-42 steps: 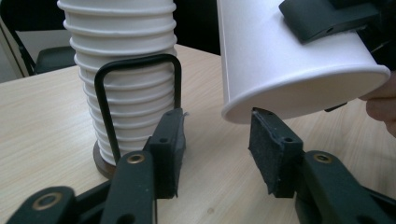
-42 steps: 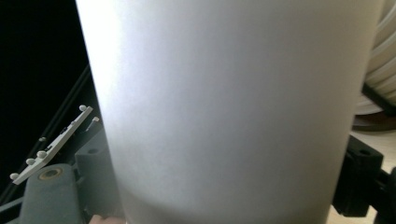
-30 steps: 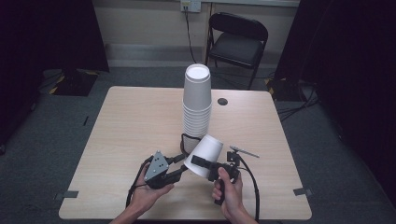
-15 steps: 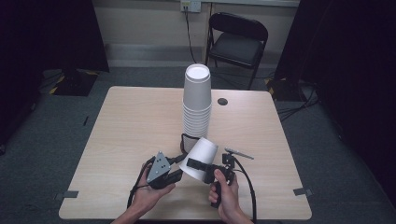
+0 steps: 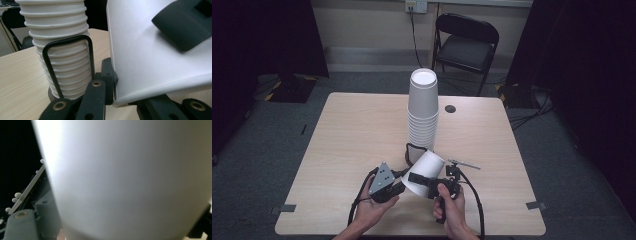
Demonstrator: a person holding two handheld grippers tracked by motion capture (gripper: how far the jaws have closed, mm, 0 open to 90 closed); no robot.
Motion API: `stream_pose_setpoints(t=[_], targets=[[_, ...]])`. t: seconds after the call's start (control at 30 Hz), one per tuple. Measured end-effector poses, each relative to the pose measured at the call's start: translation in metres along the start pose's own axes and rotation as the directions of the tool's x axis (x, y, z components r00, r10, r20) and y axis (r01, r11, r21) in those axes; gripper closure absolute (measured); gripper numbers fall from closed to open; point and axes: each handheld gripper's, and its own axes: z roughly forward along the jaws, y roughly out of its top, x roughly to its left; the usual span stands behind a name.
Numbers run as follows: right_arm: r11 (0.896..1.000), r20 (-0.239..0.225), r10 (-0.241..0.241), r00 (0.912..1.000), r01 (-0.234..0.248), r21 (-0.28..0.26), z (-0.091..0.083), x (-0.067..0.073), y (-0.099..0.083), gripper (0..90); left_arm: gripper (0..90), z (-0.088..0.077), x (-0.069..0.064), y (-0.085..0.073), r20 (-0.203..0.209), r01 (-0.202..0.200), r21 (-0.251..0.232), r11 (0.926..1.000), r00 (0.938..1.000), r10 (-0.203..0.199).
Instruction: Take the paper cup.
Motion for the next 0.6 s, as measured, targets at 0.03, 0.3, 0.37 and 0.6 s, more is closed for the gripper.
stream_pose_setpoints(t=[0.03,0.3,0.37,0.6], targets=[[1.000,0.006,-0.010,0.9999,0.010,0.002,-0.001,0.000,0.001,12.5,82.1,0.001,0.000,0.000,0.013,0.016,0.010,0.9998,0.9998,-0.017],[1.000,0.016,-0.030,0.9994,0.030,0.002,-0.002,-0.001,0.005,10.3,83.5,-0.001,0.003,0.002,0.041,0.087,0.051,0.9949,0.9952,-0.089],[1.000,0.011,-0.027,0.9996,0.027,-0.001,-0.002,-0.003,0.007,10.3,83.6,-0.002,0.003,0.002,0.046,0.091,0.054,0.9944,0.9946,-0.093],[0.998,0.012,-0.052,0.9986,0.052,-0.035,-0.008,-0.005,0.011,10.2,84.2,-0.003,0.003,0.003,0.063,0.095,0.067,0.9932,0.9930,-0.099]])
